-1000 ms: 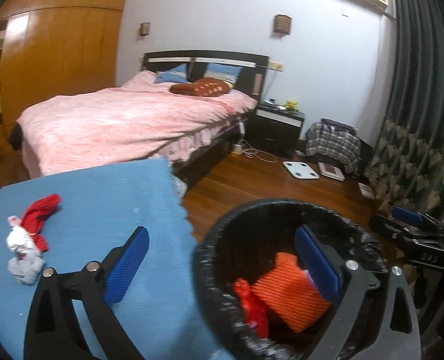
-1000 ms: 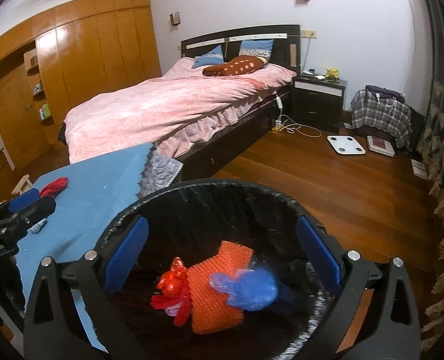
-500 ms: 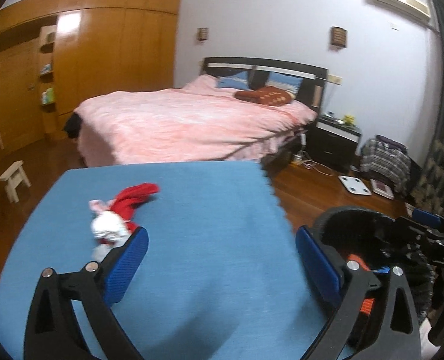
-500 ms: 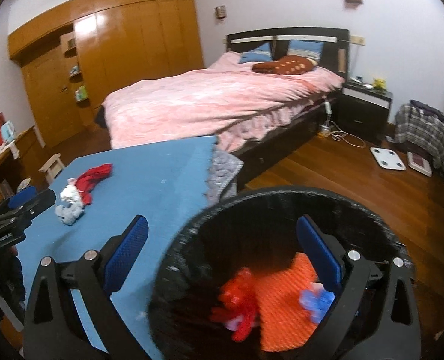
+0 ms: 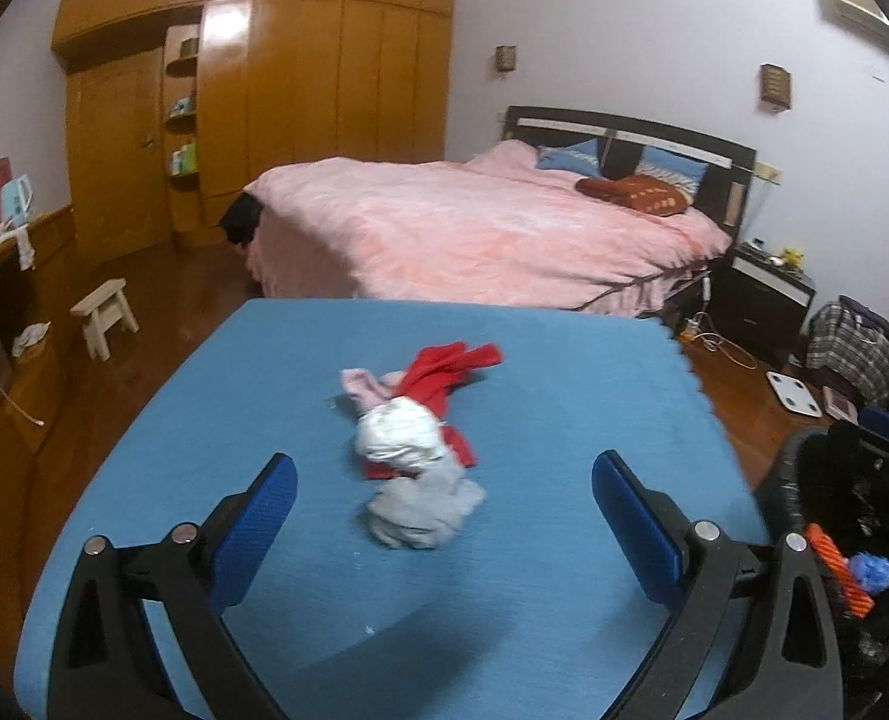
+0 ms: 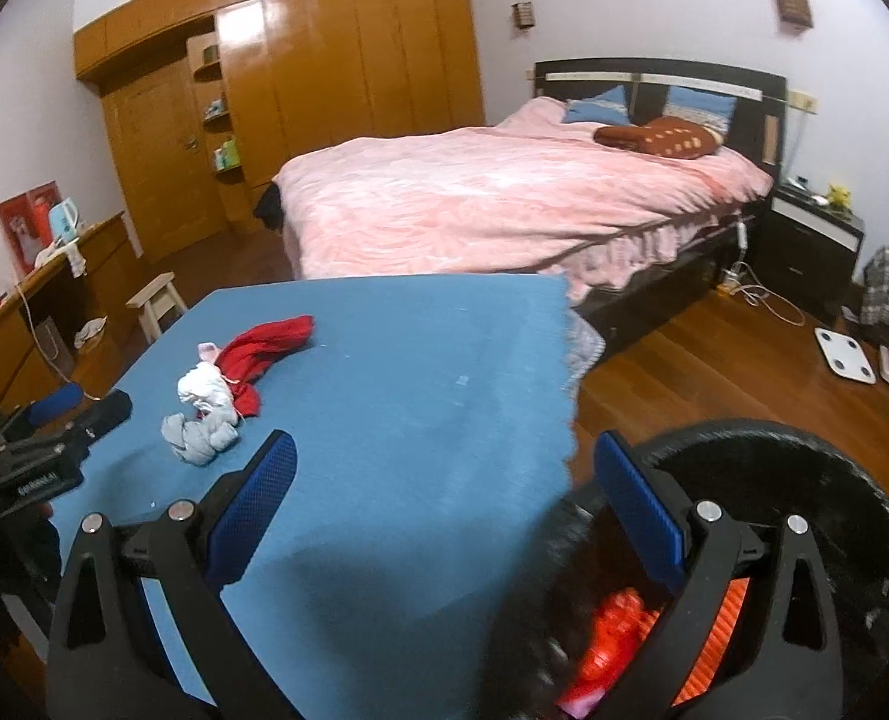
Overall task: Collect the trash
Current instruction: 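Move both tools back over the bed toward the tissue and sock, then grasp the crumpled white tissue with the left tool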
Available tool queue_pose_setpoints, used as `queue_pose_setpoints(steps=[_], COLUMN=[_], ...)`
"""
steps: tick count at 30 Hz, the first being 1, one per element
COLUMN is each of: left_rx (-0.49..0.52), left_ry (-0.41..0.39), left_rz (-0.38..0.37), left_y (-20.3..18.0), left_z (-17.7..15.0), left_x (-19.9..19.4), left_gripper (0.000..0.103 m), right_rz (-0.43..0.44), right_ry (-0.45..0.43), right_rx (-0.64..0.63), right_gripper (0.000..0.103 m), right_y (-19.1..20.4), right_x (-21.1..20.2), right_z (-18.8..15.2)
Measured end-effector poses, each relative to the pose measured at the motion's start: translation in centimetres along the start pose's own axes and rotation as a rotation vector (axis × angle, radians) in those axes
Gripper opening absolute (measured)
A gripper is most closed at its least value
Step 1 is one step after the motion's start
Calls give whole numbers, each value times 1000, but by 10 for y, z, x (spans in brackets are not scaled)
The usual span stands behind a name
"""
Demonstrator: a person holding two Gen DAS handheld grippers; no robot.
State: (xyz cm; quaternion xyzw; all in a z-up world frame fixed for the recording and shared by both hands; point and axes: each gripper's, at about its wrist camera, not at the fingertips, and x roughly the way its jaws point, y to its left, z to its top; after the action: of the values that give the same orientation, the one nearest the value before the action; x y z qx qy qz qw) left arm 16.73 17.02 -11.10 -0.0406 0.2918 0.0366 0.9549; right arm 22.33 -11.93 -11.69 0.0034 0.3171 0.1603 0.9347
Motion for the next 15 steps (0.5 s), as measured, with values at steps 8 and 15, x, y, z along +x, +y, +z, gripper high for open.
queue_pose_setpoints(steps=[8, 15], left_rx=[-22, -21], left_ry=[29, 80], left_rz=[29, 11], left_y=[24, 31], left_z=[3, 5], left_x=[36, 77], left_gripper=[95, 88], right_rz=[31, 40], right_ry=[44, 76], right_rx=[-43, -49], right_gripper=[97, 97], right_y=[34, 47], right_x=[63, 95], right_z=[17, 20])
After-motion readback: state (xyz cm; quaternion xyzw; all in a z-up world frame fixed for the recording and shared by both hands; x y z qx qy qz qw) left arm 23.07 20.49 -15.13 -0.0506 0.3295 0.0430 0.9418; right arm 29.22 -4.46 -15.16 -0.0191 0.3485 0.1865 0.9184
